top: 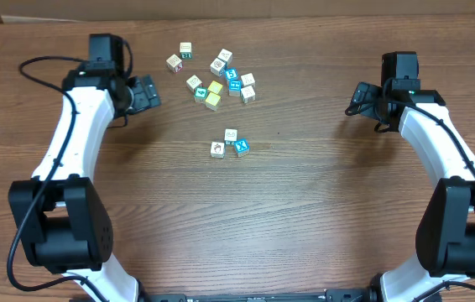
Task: Form a circle
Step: 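Raise the left gripper and retract it to the left side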
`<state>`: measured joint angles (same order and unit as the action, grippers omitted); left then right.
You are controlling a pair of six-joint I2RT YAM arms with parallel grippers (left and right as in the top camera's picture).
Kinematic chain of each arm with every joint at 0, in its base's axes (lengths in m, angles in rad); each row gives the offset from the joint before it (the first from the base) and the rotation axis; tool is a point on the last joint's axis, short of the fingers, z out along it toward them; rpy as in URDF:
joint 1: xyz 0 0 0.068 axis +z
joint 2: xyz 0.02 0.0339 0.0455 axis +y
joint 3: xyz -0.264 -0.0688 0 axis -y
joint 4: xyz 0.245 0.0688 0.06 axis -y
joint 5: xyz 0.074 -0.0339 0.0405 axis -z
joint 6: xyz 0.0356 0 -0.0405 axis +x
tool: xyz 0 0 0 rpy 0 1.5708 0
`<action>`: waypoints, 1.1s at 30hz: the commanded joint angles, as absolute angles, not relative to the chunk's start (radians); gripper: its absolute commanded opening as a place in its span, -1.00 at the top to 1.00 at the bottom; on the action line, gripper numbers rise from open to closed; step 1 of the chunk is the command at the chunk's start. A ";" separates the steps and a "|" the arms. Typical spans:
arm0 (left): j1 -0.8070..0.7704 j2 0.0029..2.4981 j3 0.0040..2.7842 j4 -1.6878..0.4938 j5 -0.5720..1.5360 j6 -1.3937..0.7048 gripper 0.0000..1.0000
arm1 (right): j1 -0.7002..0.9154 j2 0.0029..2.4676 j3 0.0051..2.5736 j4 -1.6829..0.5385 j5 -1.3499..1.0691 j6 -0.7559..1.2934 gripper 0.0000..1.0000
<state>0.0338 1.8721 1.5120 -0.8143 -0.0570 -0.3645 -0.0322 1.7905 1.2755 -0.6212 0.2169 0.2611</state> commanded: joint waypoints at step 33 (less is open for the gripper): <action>-0.022 1.922 1.527 -0.798 -0.114 -0.363 -0.99 | -0.035 1.777 1.284 -0.616 0.224 0.262 -1.00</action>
